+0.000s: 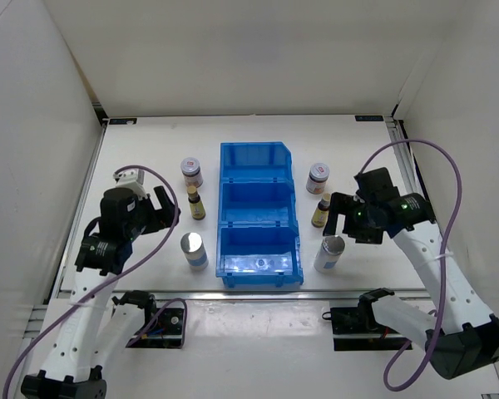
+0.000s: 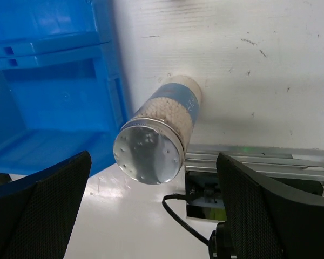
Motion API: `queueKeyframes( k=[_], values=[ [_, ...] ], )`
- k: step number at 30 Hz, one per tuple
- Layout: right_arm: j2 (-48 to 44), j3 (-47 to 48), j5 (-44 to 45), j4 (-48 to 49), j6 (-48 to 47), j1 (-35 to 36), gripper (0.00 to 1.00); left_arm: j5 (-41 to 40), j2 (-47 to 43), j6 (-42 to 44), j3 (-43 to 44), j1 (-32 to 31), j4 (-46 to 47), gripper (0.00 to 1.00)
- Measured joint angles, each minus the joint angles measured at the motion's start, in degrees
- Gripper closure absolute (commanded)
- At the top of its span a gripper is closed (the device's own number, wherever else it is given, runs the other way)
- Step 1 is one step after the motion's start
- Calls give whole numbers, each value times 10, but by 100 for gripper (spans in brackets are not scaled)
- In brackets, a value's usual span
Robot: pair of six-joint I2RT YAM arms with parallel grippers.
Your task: Organize the condiment bottles
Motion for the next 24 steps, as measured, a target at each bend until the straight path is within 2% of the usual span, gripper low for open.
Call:
queueKeyframes(
  k=[5, 12, 21, 23, 24],
  values=[
    [6, -1, 0, -5, 10, 0, 0, -3, 29, 0, 0, 0, -1, 1],
    [48, -14, 5, -2, 31, 9, 0, -9, 26, 0, 1, 0, -2, 1],
    [73, -54, 24, 10, 86, 76, 0, -16, 47, 0, 1, 0, -2, 1],
    [82, -64, 35, 9, 102, 88, 4, -16, 52, 0, 1, 0, -4, 1],
    [86, -68, 42, 9, 110, 93, 8, -16, 52, 0, 1, 0, -4, 1]
  ],
)
